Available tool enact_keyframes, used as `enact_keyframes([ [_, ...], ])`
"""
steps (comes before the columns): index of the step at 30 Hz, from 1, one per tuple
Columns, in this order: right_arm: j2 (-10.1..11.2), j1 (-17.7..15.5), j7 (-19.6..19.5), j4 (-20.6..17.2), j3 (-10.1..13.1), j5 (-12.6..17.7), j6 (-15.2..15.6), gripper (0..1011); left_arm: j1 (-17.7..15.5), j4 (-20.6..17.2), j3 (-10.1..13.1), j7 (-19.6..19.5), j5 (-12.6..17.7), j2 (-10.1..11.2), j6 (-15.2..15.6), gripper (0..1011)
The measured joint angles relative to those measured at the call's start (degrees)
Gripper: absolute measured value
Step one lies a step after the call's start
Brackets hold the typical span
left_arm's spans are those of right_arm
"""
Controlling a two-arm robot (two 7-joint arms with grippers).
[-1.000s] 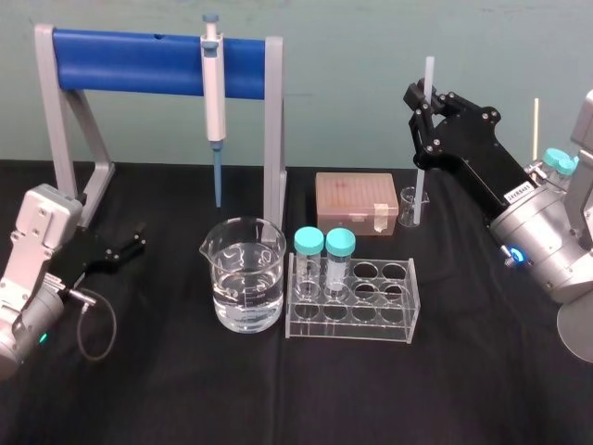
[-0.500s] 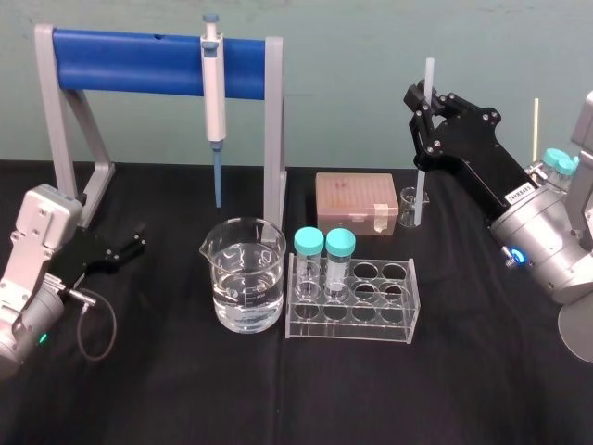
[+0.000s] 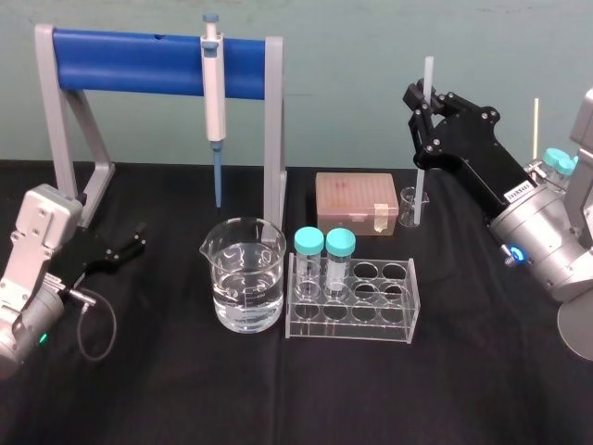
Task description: Pick up the stirring rod with one hand, then place it down.
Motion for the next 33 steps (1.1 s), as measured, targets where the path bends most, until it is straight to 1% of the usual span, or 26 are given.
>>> enact_keyframes([
  [4, 0.2, 0.2, 0.8, 0.6, 0.0, 0.6, -0.1, 80, 0.0, 0.0, 0.0, 0.0, 0.0, 0.0, 0.0, 1000],
  [10, 1.3, 0.4, 3.3, 1.8, 0.0, 2.4, -0.9, 79, 0.0, 0.0, 0.0, 0.0, 0.0, 0.0, 0.0, 1000],
  [13, 1.9, 0.4, 5.3, 2.3, 0.1, 4.4, -1.7, 80, 0.0, 0.0, 0.0, 0.0, 0.0, 0.0, 0.0, 1001],
  [14, 2.2, 0.4, 6.8, 2.7, 0.2, 5.8, -2.3, 80, 0.0, 0.0, 0.0, 0.0, 0.0, 0.0, 0.0, 1000],
  [16, 2.5, 0.4, 8.2, 3.1, 0.2, 7.2, -2.9, 80, 0.0, 0.0, 0.0, 0.0, 0.0, 0.0, 0.0, 1000],
  [17, 2.7, 0.5, 9.7, 3.6, 0.1, 8.9, -3.4, 80, 0.0, 0.0, 0.0, 0.0, 0.0, 0.0, 0.0, 1000],
  [20, 2.8, 0.6, 11.8, 4.6, -0.2, 11.4, -4.0, 80, 0.0, 0.0, 0.0, 0.0, 0.0, 0.0, 0.0, 1000],
  [21, 2.9, 0.7, 12.1, 4.9, -0.3, 11.8, -4.1, 79, 0.0, 0.0, 0.0, 0.0, 0.0, 0.0, 0.0, 1000],
  [24, 3.2, 0.9, 13.3, 6.1, -1.0, 12.8, -4.3, 80, 0.0, 0.0, 0.0, 0.0, 0.0, 0.0, 0.0, 1000],
  [27, 3.5, 1.1, 13.7, 7.0, -1.7, 13.0, -4.5, 80, 0.0, 0.0, 0.0, 0.0, 0.0, 0.0, 0.0, 1000],
  [30, 3.8, 1.3, 13.8, 8.3, -2.4, 12.8, -4.8, 79, 0.0, 0.0, 0.0, 0.0, 0.0, 0.0, 0.0, 1000],
  [33, 3.9, 1.7, 13.6, 10.1, -3.2, 12.1, -5.4, 79, 0.0, 0.0, 0.0, 0.0, 0.0, 0.0, 0.0, 1000],
])
